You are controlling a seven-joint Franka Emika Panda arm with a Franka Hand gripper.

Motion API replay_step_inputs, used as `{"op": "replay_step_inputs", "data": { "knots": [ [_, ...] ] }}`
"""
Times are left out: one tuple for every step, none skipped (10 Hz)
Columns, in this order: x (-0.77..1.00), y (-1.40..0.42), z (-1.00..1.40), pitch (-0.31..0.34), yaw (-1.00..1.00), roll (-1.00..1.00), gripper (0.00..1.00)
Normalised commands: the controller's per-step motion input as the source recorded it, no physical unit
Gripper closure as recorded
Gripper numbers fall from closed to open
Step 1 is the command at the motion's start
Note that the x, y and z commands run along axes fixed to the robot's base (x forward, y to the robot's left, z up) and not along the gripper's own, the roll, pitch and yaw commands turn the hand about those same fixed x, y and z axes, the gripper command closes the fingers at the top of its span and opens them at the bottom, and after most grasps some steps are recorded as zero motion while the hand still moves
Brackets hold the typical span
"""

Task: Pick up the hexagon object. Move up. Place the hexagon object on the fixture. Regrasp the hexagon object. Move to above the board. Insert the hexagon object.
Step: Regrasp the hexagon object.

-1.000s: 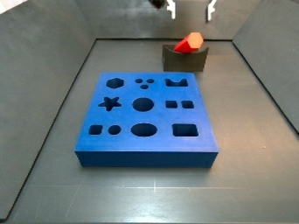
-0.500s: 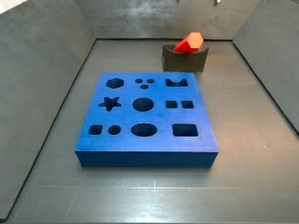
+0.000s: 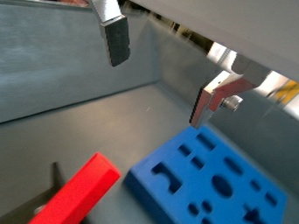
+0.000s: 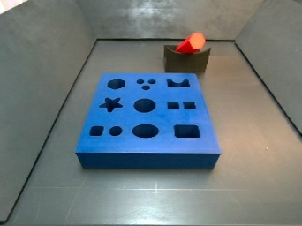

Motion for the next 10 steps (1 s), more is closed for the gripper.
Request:
{"op": "replay_step_inputs", "data": {
  "knots": [
    [-0.02,-0.04,0.04,0.032,0.01,1.0,0.0],
    [-0.01,-0.05,0.01,0.028,0.01,1.0,0.0],
    [-0.01,-0.04,0.02,0.026,0.01,1.0,0.0],
    [-0.01,-0.03,0.02,0.023,0.01,1.0,0.0],
    [0.0,-0.02,0.01,0.022,0.01,1.0,0.0],
    [0.01,-0.02,0.01,0.02,0.01,1.0,0.0],
    [0.01,-0.02,0.01,0.023,0.01,1.0,0.0],
    [0.01,-0.02,0.01,0.029,0.01,1.0,0.0],
    [0.02,-0.02,0.01,0.037,0.02,1.0,0.0],
    [0.03,-0.02,0.0,0.049,0.02,1.0,0.0]
  ]
}}
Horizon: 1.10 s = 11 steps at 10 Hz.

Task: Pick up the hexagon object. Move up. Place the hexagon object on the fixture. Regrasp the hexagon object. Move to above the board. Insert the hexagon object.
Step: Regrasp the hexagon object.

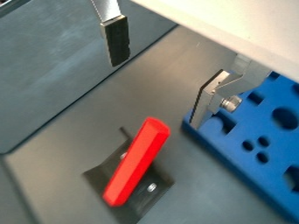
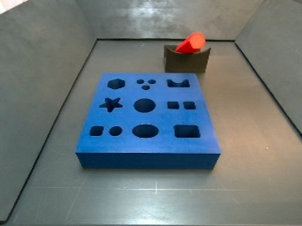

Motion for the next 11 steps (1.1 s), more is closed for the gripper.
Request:
{"op": "replay_step_inputs", "data": {
  "knots": [
    [0.04,-0.03,0.0,0.058,0.02,1.0,0.0],
    [0.05,-0.03,0.0,0.07,0.03,1.0,0.0],
    [0.07,-0.03,0.0,0.091,0.04,1.0,0.0],
    [0.08,-0.03,-0.01,0.111,0.05,1.0,0.0],
    [0.09,-0.04,0.0,0.127,0.05,1.0,0.0],
    [0.1,-0.04,0.0,0.159,0.08,1.0,0.0],
    [0.1,-0.05,0.0,0.182,0.1,1.0,0.0],
    [0.1,-0.05,-0.01,0.217,0.15,1.0,0.0],
    [0.1,-0.05,-0.01,0.232,0.18,0.93,0.0],
    [0.11,-0.05,-0.01,0.2,0.22,0.68,0.0],
    [0.11,-0.05,-0.01,0.18,0.23,0.56,0.0]
  ]
}}
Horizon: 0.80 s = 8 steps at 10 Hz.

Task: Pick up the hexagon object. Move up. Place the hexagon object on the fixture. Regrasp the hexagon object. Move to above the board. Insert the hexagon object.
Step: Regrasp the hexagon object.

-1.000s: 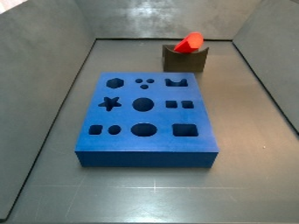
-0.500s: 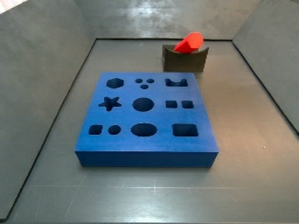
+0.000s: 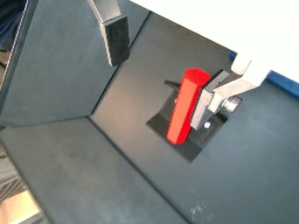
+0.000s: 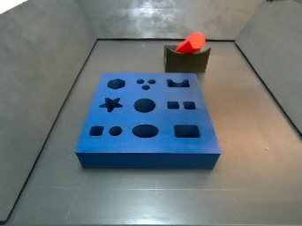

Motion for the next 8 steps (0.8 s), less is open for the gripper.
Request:
{"op": "replay_step_inputs", "data": {
  "knots": [
    [0.11,-0.05,0.0,0.133,0.24,0.33,0.0],
    [0.1,-0.04,0.0,0.092,0.25,0.24,0.0],
    [0.09,-0.04,-0.01,0.048,0.24,0.2,0.0],
    [0.09,-0.05,-0.01,0.022,0.23,0.18,0.0],
    [0.04,0.04,-1.0,-0.052,0.24,0.19,0.0],
    [0.04,0.04,-1.0,-0.063,0.21,0.19,0.0],
    [0.05,0.04,-1.0,-0.098,0.16,0.17,0.0],
    [0.06,0.04,-1.0,-0.125,0.12,0.14,0.0]
  ]
}}
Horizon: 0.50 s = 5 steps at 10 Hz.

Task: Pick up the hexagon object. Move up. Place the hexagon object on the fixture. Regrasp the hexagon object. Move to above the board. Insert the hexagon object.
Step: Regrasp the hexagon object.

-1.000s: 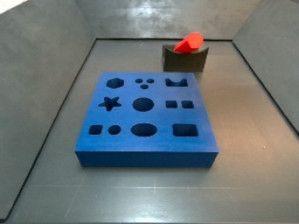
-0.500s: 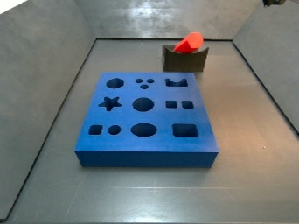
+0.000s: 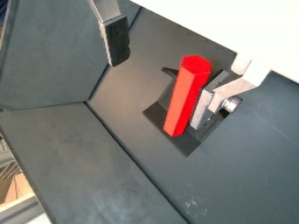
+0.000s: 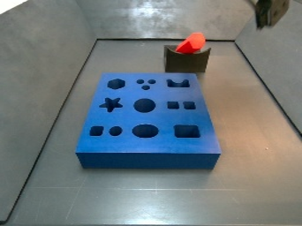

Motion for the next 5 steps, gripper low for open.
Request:
{"op": "replay_step_inputs", "data": {
  "knots": [
    [0.07,0.04,-1.0,-0.142,0.07,0.1,0.0],
    [0.08,0.03,-1.0,-0.147,0.04,0.09,0.0],
    [0.08,0.03,-1.0,-0.138,-0.01,0.08,0.0],
    [0.08,0.03,-1.0,-0.133,-0.02,0.07,0.0],
    [0.09,0.03,-1.0,-0.11,-0.05,0.07,0.0]
  ]
}}
